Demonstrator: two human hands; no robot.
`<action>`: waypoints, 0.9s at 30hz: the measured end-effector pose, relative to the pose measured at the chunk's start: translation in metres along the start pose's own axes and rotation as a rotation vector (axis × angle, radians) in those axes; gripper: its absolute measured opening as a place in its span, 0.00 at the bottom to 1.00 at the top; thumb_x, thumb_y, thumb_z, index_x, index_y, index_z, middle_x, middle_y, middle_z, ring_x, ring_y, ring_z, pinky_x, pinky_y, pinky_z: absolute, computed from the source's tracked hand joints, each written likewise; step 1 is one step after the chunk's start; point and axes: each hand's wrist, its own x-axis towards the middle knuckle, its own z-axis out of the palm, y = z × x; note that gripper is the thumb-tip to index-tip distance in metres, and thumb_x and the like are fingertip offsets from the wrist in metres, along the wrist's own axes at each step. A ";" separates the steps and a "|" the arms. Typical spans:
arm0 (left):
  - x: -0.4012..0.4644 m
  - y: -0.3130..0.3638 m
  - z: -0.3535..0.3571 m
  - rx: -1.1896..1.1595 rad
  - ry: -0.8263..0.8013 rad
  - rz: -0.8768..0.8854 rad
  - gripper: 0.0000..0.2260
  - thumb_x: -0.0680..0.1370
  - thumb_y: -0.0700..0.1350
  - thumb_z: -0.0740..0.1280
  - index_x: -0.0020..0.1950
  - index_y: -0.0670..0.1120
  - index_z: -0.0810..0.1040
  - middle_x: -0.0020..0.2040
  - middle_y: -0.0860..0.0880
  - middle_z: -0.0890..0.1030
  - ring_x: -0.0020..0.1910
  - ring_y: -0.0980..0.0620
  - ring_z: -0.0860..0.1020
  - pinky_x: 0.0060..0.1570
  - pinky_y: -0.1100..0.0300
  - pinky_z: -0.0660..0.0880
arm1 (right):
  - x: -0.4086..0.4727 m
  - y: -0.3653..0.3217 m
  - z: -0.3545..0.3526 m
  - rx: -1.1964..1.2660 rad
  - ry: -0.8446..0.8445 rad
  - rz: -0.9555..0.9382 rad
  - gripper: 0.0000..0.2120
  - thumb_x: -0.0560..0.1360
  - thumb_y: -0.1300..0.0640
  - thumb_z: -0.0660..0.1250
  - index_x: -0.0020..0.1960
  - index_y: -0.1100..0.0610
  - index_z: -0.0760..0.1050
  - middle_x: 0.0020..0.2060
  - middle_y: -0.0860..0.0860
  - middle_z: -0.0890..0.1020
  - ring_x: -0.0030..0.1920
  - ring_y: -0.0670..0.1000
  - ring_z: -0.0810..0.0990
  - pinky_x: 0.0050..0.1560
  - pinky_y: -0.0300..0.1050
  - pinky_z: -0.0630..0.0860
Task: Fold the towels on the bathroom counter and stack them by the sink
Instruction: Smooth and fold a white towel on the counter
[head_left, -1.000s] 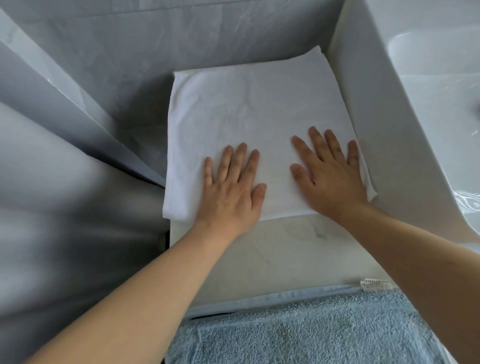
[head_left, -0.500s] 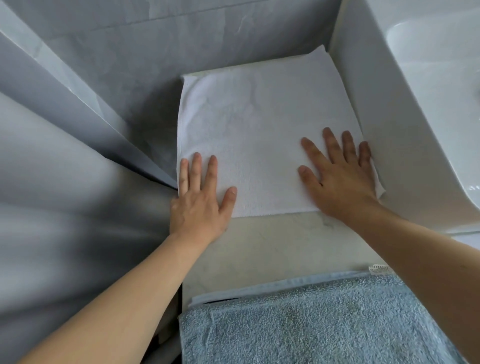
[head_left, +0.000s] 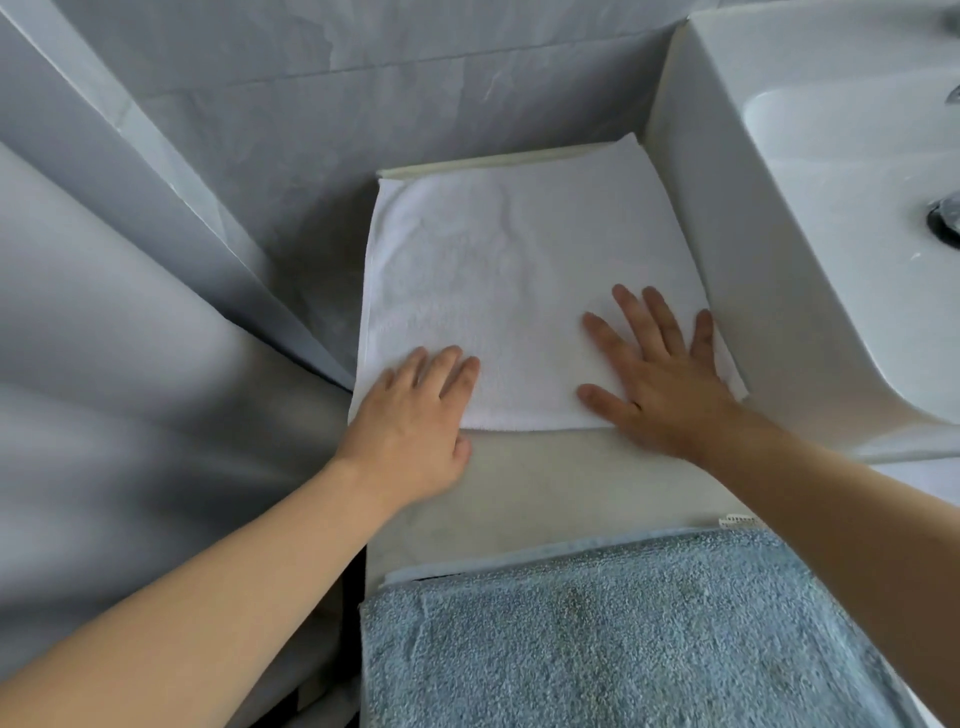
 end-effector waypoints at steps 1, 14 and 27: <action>0.002 -0.001 0.000 -0.021 -0.017 -0.001 0.33 0.78 0.49 0.58 0.81 0.46 0.51 0.80 0.45 0.53 0.77 0.39 0.55 0.73 0.46 0.62 | -0.005 0.001 0.001 -0.012 -0.015 -0.030 0.42 0.69 0.23 0.36 0.78 0.41 0.37 0.75 0.44 0.29 0.75 0.50 0.28 0.71 0.70 0.36; -0.004 -0.004 -0.018 -0.164 0.007 -0.234 0.19 0.74 0.33 0.60 0.60 0.48 0.78 0.58 0.47 0.80 0.50 0.45 0.79 0.42 0.54 0.75 | -0.035 -0.011 -0.035 -0.216 -0.152 0.077 0.33 0.79 0.57 0.57 0.79 0.50 0.46 0.78 0.56 0.52 0.75 0.60 0.59 0.71 0.55 0.64; -0.053 -0.043 -0.050 -0.454 -0.859 -0.302 0.08 0.71 0.45 0.63 0.47 0.45 0.75 0.35 0.49 0.85 0.32 0.51 0.82 0.40 0.59 0.71 | -0.034 -0.032 -0.111 -0.471 -0.830 0.100 0.20 0.76 0.68 0.60 0.68 0.66 0.70 0.67 0.60 0.73 0.66 0.59 0.74 0.65 0.49 0.72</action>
